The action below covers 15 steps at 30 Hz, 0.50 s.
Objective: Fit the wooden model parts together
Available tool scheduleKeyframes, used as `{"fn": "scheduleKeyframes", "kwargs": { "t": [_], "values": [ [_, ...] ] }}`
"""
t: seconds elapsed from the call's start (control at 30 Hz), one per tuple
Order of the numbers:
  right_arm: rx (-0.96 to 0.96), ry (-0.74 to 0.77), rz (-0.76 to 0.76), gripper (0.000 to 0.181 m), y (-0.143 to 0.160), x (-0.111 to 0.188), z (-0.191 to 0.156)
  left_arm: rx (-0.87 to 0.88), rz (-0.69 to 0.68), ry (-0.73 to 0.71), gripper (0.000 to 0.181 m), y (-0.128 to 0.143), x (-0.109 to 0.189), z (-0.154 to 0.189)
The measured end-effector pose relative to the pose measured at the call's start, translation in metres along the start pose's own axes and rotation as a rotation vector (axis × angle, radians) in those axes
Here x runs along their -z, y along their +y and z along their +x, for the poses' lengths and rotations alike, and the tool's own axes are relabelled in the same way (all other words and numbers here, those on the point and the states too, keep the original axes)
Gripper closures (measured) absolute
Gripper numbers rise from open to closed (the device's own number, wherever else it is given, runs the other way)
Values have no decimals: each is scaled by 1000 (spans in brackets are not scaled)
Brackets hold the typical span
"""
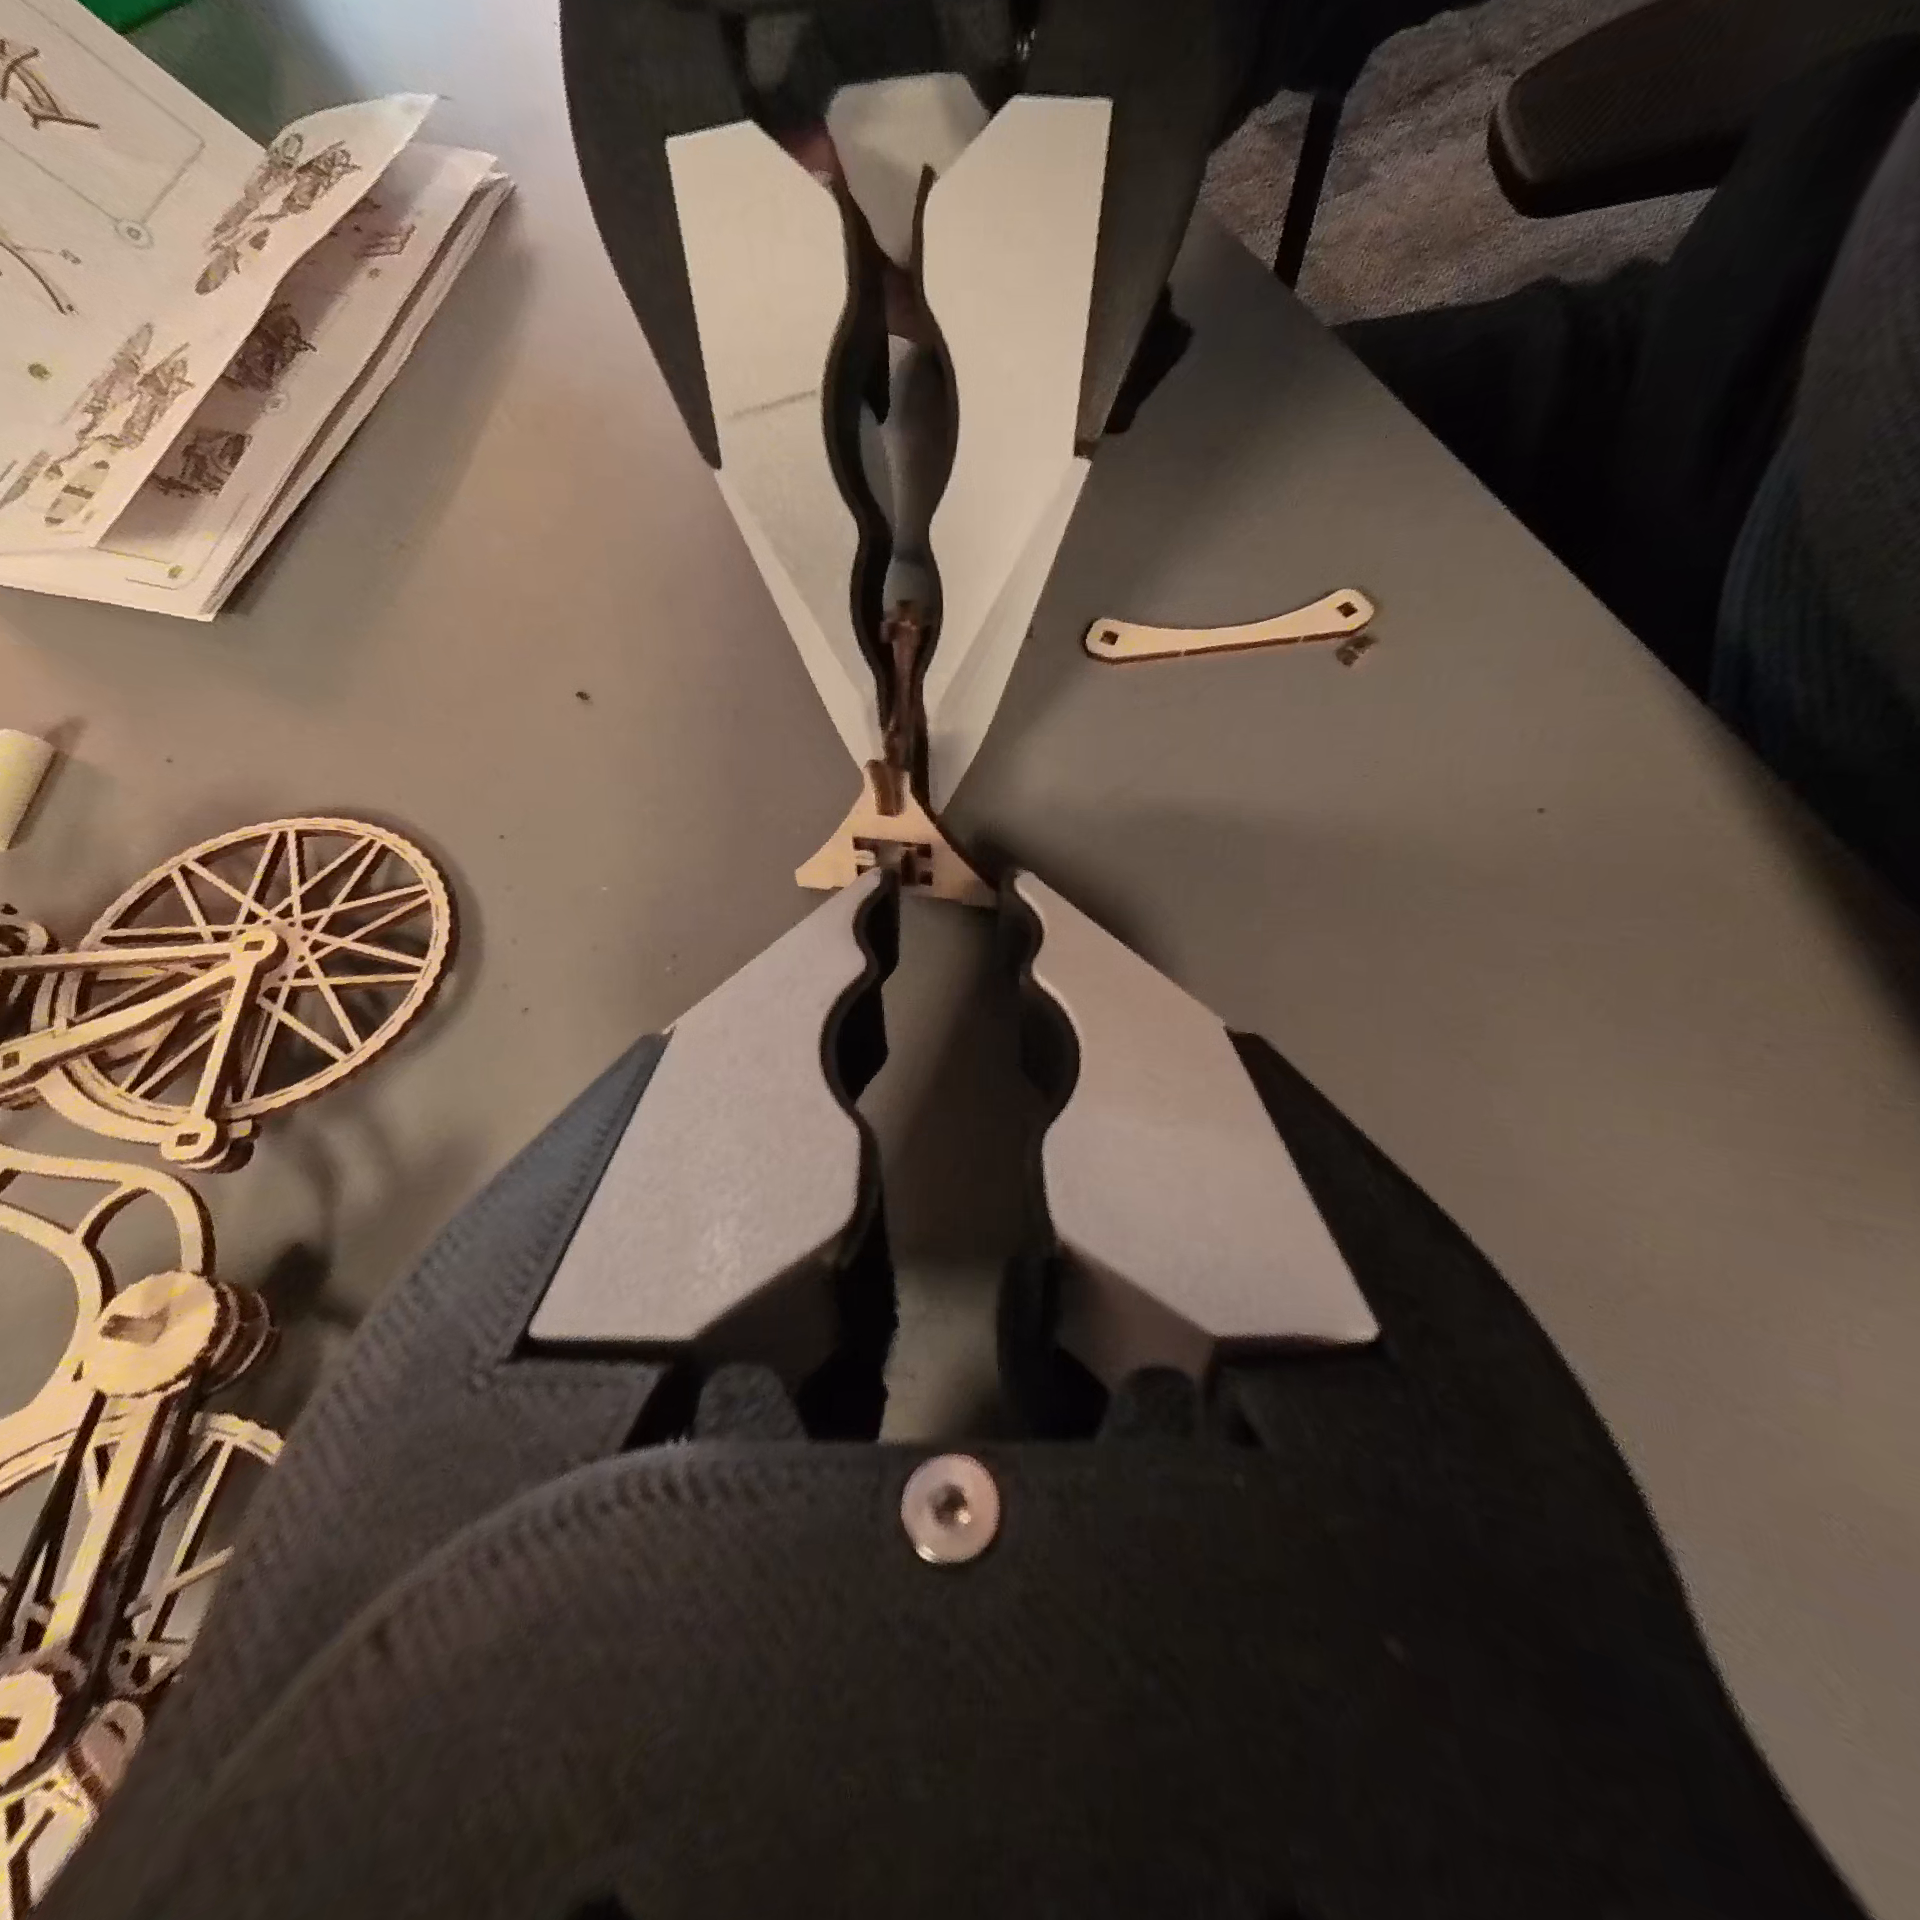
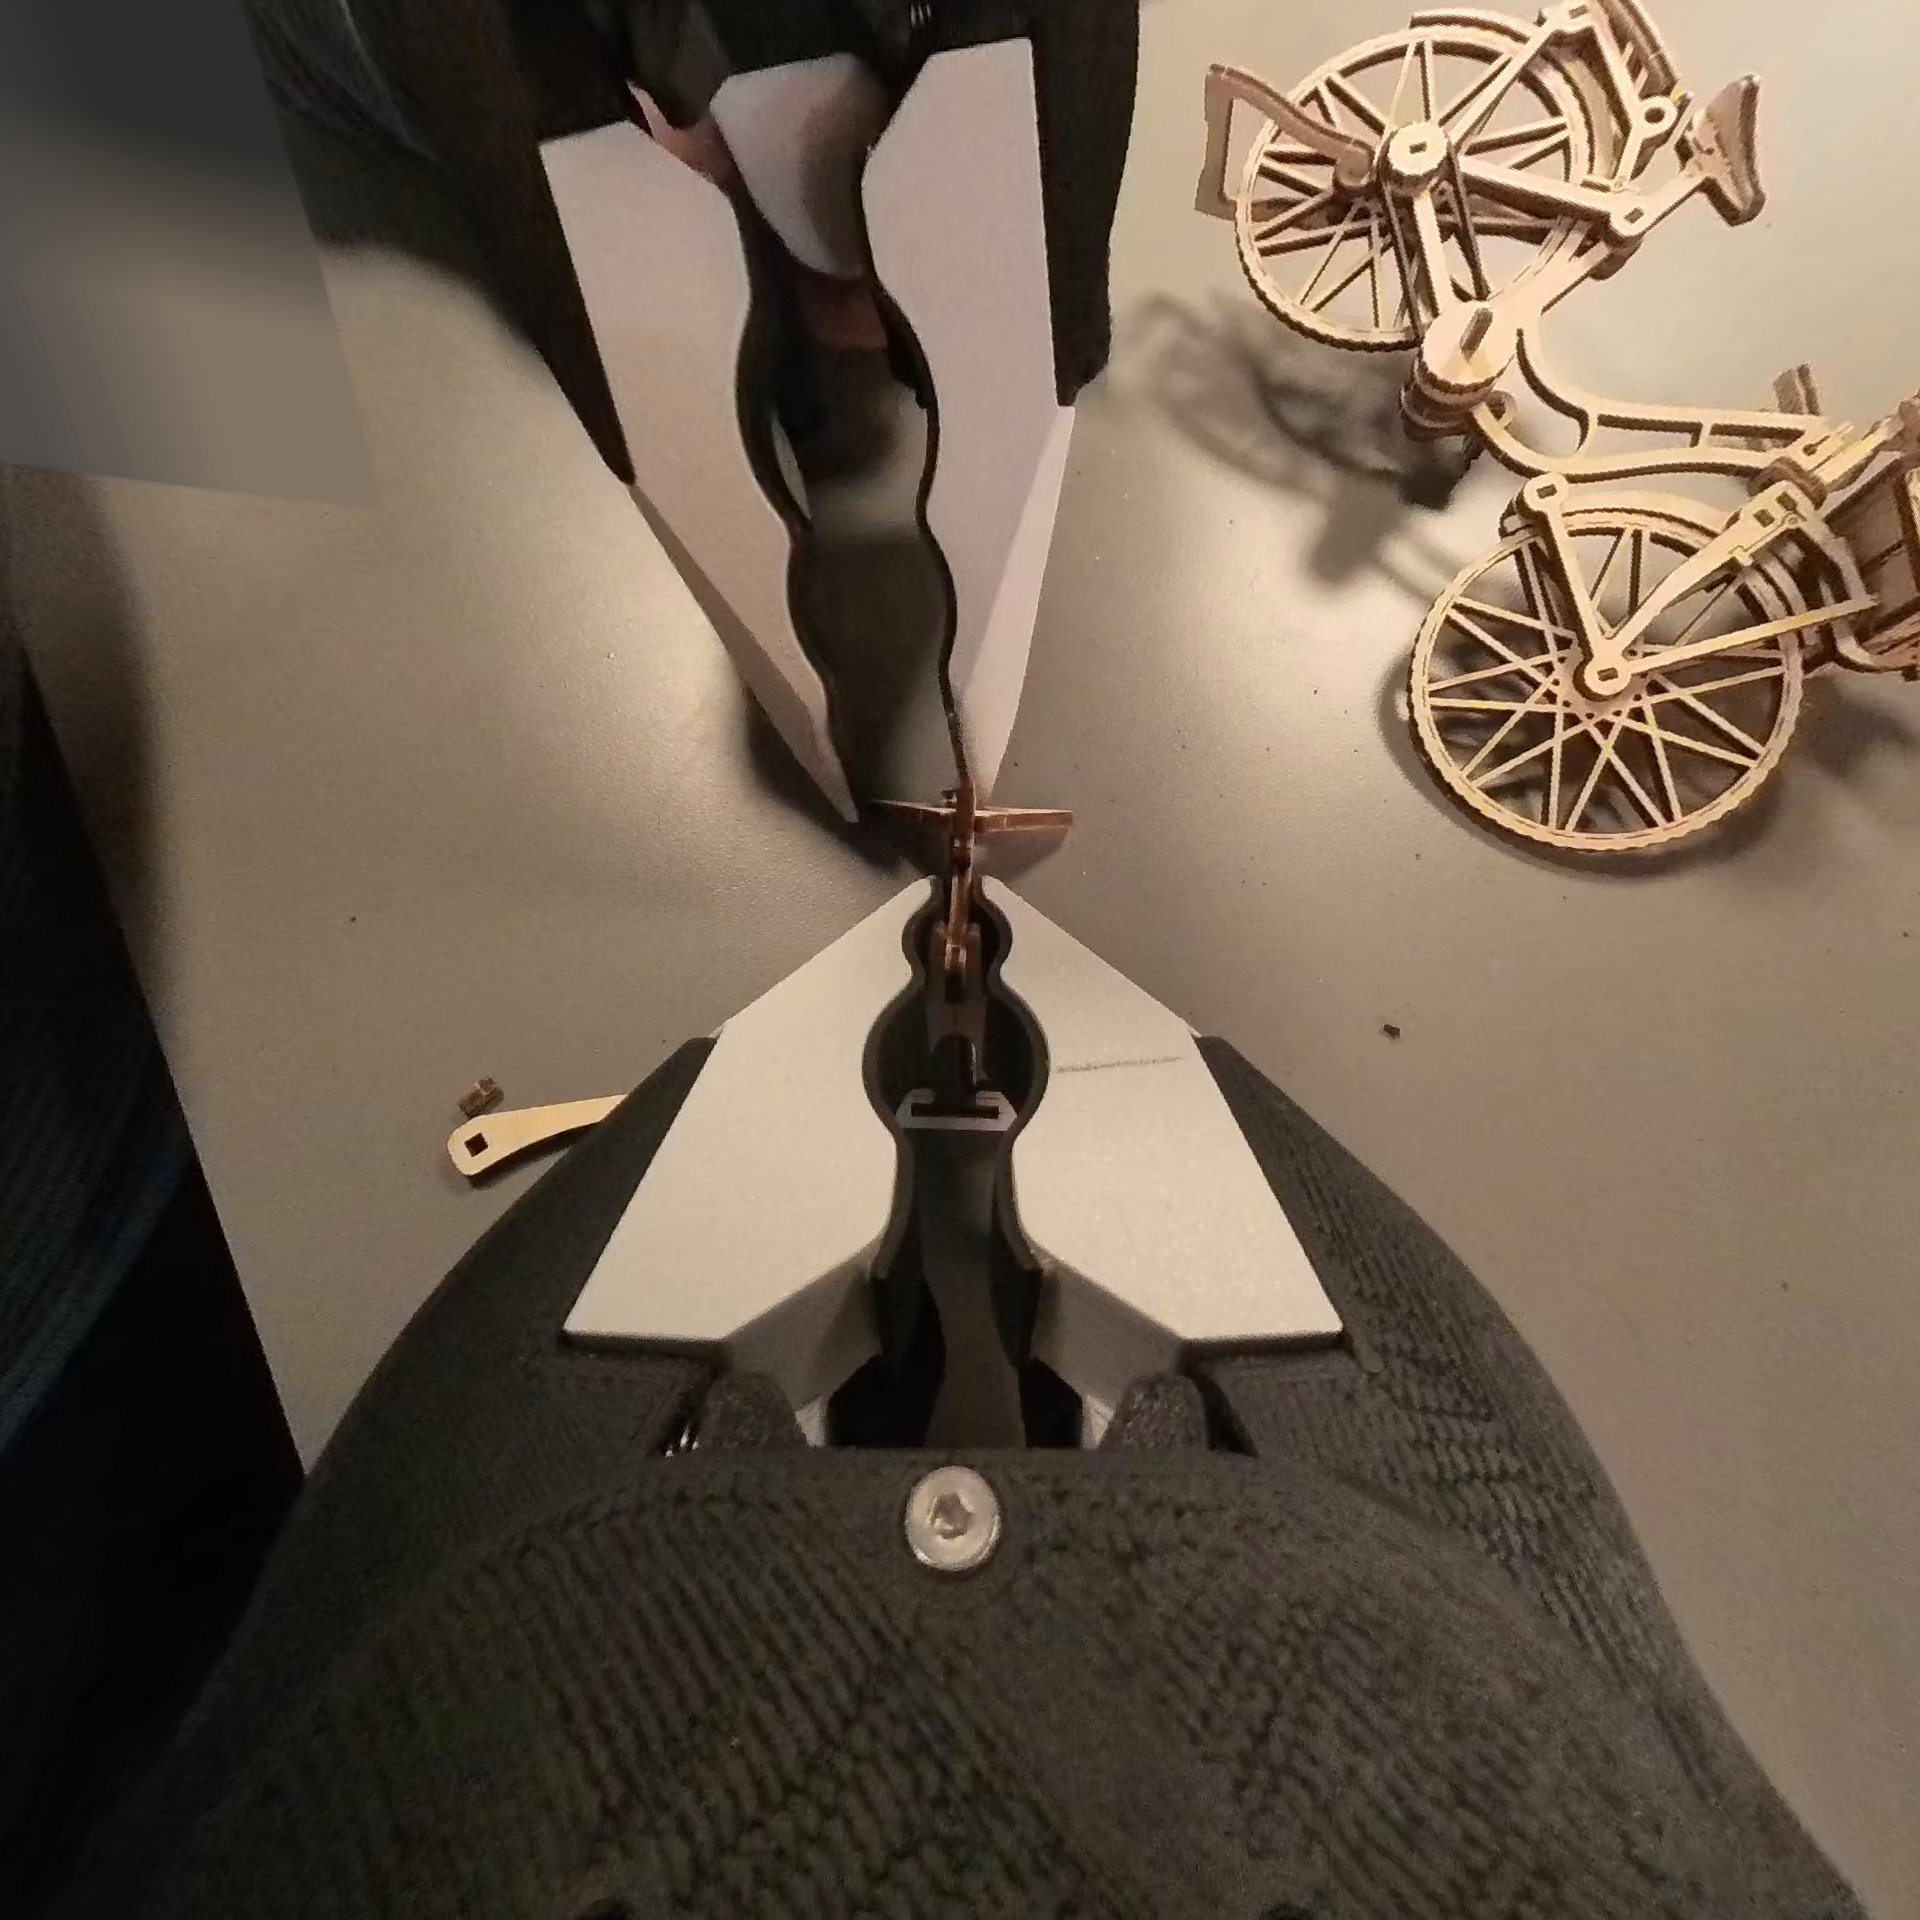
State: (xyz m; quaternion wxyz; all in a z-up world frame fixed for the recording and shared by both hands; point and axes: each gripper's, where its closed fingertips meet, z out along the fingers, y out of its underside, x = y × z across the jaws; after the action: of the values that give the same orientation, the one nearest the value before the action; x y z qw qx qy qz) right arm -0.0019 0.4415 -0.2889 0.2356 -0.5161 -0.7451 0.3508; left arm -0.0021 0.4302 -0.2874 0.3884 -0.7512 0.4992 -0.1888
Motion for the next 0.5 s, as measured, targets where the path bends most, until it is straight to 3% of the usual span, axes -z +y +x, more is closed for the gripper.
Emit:
{"fn": "scheduleKeyframes", "kwargs": {
  "t": [0.5],
  "values": [
    [2,7,-1,179,0,0,1,15,24,-29,169,-5,0,-4]
  ]
}}
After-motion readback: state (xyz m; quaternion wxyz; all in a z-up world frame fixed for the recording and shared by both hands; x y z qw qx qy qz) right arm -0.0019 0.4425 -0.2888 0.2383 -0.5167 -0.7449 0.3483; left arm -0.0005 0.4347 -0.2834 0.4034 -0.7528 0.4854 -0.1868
